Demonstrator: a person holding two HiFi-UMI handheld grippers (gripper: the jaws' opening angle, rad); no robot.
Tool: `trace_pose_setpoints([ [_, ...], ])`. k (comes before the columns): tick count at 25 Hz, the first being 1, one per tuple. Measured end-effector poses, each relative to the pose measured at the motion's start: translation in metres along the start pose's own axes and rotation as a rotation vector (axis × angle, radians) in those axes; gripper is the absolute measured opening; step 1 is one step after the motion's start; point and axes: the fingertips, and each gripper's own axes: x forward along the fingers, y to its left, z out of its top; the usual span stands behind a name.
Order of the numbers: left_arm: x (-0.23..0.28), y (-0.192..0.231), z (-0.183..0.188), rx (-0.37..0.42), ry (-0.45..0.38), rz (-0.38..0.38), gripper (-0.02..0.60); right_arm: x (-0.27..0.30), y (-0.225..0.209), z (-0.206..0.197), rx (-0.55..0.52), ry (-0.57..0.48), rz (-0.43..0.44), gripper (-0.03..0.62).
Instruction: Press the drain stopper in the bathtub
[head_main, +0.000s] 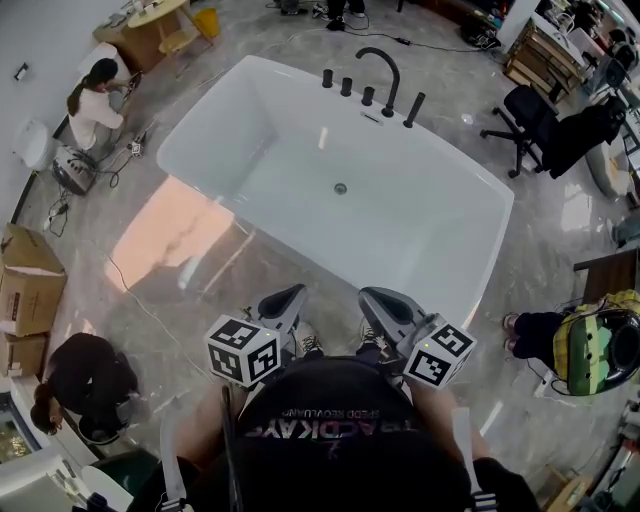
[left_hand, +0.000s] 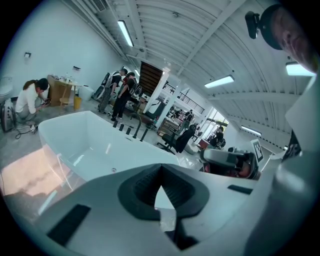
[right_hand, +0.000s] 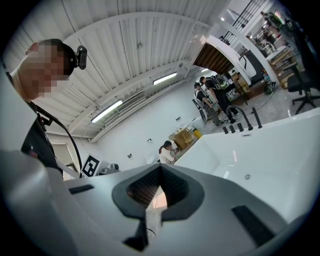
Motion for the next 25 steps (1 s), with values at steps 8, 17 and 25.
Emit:
trace_pose_setpoints([
  [8,-0.013,0.015,-0.005,-0.005,-0.005,-0.014,0.003,0.012,0.008,-0.01,-0.003,-0.003,-0.022,0.012],
  [17,-0.002,0.012,-0.01,-0.037,0.012,-0.028,0.003,0.004,0.0,-0.007,0.003,0.014,-0.047,0.012],
  [25,0.022,0.006,-0.009,-0.043,0.06,-0.038,0.003,-0.001,-0.02,0.002,0.035,0.02,-0.055,0.012],
])
